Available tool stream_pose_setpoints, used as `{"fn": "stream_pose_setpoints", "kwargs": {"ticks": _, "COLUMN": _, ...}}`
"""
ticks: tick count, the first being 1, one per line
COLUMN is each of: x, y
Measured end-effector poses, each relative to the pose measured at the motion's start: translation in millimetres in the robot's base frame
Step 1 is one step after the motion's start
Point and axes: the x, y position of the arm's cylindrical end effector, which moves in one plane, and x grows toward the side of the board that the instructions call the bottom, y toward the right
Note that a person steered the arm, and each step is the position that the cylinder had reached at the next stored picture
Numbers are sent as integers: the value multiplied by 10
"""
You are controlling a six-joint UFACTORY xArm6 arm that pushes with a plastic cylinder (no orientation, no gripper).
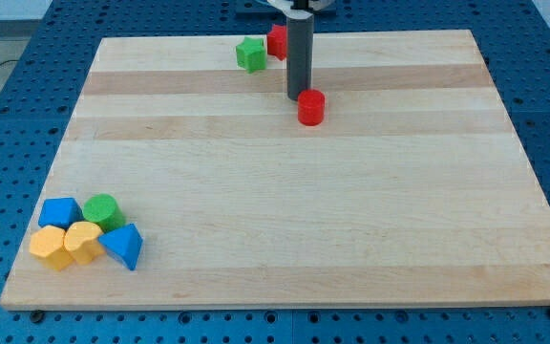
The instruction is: Push the red circle into the blue triangle
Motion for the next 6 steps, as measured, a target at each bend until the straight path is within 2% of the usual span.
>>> {"fn": "stream_pose_setpoints", "kwargs": {"ticks": 1, "x": -65, "y": 393}}
{"fn": "stream_pose_setpoints", "kwargs": {"ticks": 2, "x": 173, "y": 324}}
{"fn": "stream_pose_setpoints", "kwargs": {"ticks": 4, "x": 859, "y": -638}}
{"fn": "stream_pose_setpoints", "kwargs": {"ticks": 5, "x": 1113, "y": -925}}
{"fn": "stream_pose_setpoints", "kwargs": {"ticks": 6, "x": 994, "y": -693}}
